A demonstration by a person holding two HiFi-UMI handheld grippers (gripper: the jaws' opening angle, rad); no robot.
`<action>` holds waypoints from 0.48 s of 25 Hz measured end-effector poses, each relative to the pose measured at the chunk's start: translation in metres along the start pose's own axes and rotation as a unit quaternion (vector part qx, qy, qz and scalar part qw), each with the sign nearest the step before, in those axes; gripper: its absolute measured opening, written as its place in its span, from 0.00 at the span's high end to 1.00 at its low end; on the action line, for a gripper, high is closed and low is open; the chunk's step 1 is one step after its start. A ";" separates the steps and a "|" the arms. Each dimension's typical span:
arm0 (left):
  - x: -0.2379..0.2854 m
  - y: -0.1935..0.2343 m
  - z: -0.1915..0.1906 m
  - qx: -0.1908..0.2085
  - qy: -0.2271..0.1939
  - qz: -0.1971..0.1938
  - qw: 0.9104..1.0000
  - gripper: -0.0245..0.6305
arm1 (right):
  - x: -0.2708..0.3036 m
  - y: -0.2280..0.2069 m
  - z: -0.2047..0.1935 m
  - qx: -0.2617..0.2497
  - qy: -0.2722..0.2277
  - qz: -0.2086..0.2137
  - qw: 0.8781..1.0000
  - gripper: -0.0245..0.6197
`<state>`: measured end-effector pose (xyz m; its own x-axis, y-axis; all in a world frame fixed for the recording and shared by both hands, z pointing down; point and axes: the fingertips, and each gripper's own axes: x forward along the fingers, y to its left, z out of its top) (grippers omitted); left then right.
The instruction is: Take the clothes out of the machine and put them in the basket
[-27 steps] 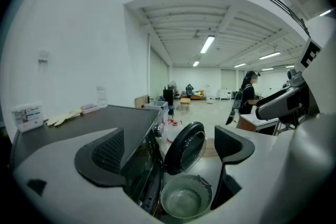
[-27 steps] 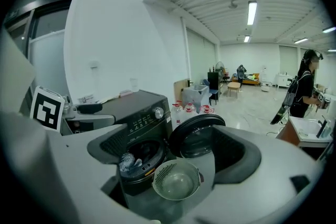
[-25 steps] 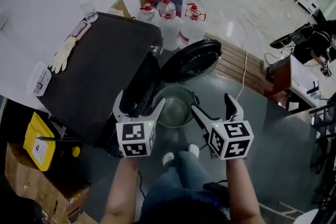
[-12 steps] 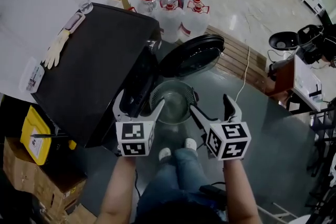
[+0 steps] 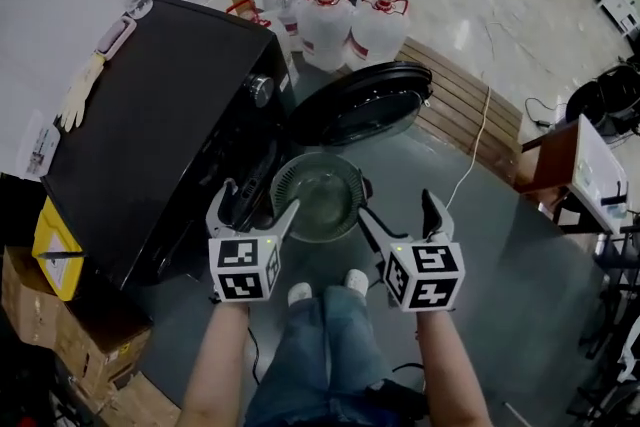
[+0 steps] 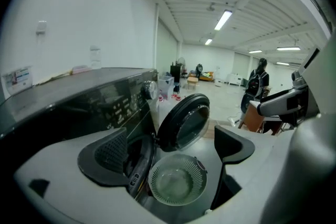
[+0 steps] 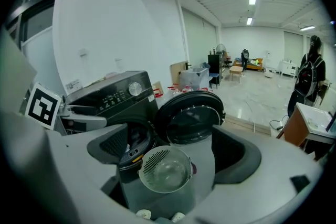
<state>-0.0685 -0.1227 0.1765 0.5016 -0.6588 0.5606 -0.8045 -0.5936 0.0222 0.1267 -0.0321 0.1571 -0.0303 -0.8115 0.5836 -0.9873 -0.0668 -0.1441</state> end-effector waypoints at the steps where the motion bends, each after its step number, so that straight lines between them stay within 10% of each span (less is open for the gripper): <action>1: 0.007 -0.002 -0.006 -0.003 0.007 0.006 1.000 0.17 | 0.007 -0.008 -0.004 0.004 0.002 0.003 1.000 0.21; 12: 0.090 -0.012 -0.087 -0.028 0.057 0.051 0.997 0.17 | 0.093 -0.062 -0.084 0.008 0.065 0.054 0.996 0.21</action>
<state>-0.0416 -0.1344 0.2988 0.3792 -0.6566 0.6520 -0.8675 -0.4975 0.0036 0.1722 -0.0548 0.2871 -0.1571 -0.7319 0.6630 -0.9745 0.0060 -0.2243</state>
